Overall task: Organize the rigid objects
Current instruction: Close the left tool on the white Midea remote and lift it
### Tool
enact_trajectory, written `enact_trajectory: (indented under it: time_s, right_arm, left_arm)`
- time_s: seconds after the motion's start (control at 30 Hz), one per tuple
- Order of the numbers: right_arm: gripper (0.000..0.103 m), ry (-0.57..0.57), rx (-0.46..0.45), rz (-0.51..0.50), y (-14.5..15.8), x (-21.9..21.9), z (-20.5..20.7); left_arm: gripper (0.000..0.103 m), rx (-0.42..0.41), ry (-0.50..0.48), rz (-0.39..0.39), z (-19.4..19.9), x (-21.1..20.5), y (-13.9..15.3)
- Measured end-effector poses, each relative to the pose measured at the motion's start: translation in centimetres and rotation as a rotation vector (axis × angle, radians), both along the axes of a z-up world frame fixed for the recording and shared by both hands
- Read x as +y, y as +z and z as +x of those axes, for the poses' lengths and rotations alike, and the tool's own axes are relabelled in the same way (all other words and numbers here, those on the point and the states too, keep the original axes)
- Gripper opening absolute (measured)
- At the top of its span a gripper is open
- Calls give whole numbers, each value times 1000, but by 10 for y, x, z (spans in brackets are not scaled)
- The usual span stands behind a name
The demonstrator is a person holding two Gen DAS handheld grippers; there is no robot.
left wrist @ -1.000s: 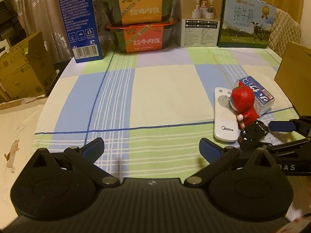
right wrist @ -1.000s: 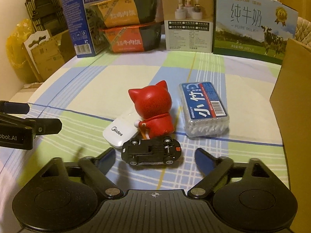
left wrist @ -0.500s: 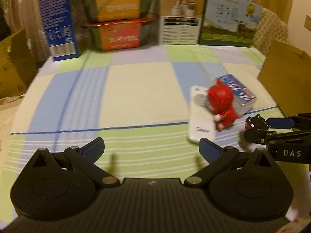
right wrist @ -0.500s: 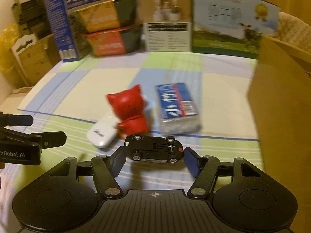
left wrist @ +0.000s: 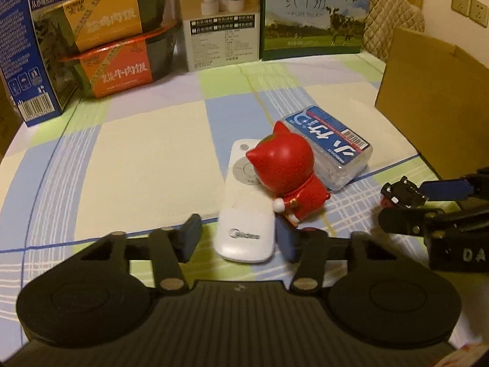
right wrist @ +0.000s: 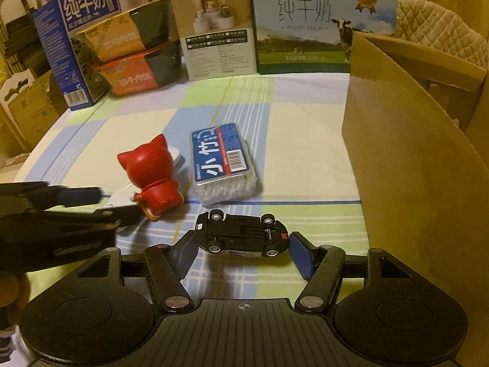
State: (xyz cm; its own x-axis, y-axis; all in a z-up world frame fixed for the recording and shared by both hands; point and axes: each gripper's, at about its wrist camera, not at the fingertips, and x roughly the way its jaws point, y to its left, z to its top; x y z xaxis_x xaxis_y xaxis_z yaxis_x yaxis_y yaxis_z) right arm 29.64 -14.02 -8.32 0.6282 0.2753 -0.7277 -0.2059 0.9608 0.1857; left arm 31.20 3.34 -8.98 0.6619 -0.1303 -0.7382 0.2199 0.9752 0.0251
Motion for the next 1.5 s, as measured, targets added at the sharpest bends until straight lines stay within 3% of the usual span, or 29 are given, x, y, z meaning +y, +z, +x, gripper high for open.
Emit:
enact_trajectory:
  time_s: [0.27, 0.6, 0.77, 0.83, 0.97, 1.1, 1.27, 1.5]
  right_arm:
    - [62, 17, 7, 13, 1, 1, -5]
    - [62, 131, 45, 17, 7, 12, -50]
    - [62, 162, 68, -39, -1, 14, -62]
    - [62, 180, 62, -68, -4, 16, -64]
    - [62, 191, 48, -87, -11, 16, -65]
    - [63, 178, 50, -66, -10, 14, -63]
    - [73, 137, 82, 16, -8, 9, -57]
    - [73, 101, 83, 24, -6, 5, -55]
  left_arm:
    - [36, 51, 50, -5, -18, 9, 5]
    - [35, 120, 40, 32, -96, 22, 12]
    - [36, 128, 35, 25, -125, 24, 14]
    - [36, 125, 39, 15, -127, 24, 15]
    - [53, 103, 53, -6, -123, 25, 19]
    - [55, 90, 61, -26, -117, 26, 21]
    - [56, 88, 62, -33, -113, 28, 21]
    - [56, 92, 60, -33, -108, 26, 17]
